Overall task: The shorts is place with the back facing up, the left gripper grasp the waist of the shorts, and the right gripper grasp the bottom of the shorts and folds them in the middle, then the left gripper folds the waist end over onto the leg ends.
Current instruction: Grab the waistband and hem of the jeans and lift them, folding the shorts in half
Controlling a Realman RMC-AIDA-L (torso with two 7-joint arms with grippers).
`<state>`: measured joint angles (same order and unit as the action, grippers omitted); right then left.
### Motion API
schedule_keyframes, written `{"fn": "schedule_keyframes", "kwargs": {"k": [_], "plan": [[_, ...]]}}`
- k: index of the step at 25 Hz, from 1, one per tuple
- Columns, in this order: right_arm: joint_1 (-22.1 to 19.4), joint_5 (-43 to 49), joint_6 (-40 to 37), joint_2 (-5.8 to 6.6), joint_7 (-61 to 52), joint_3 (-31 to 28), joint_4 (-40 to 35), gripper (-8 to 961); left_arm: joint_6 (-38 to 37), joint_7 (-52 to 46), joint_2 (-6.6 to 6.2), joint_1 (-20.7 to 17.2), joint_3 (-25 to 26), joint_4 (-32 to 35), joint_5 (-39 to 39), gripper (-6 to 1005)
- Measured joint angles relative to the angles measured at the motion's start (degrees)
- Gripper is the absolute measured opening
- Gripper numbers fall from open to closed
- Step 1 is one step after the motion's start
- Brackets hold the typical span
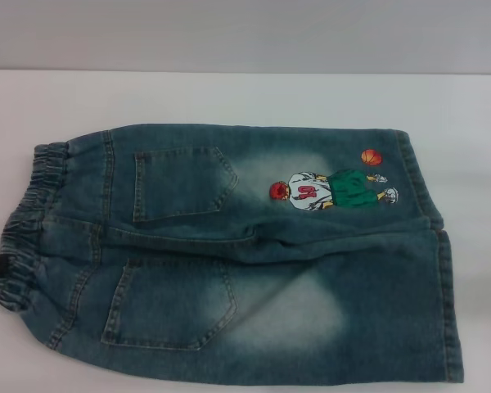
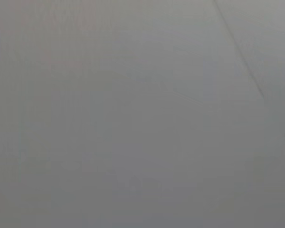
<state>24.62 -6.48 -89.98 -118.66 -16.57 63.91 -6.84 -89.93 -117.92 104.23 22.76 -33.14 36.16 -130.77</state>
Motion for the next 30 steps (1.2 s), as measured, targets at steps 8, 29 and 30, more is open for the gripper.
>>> {"fn": "schedule_keyframes", "kwargs": {"k": [8, 29, 30], "plan": [[0.12, 0.33, -0.45, -0.07, -3.71, 0.61, -1.87, 704, 0.68, -0.17, 0.95, -0.12, 0.10, 1.45, 0.04, 34], [7.21, 79.16, -19.21, 13.37, -79.18, -9.44, -37.13, 705, -0.10, 0.33, 2.76, -0.23, 1.59, 3.13, 0.31, 34], [8.48, 84.20, -20.83, 13.69, -80.37, -9.70, -37.68, 705, -0.10, 0.33, 2.76, -0.23, 1.59, 3.13, 0.31, 34]]}}
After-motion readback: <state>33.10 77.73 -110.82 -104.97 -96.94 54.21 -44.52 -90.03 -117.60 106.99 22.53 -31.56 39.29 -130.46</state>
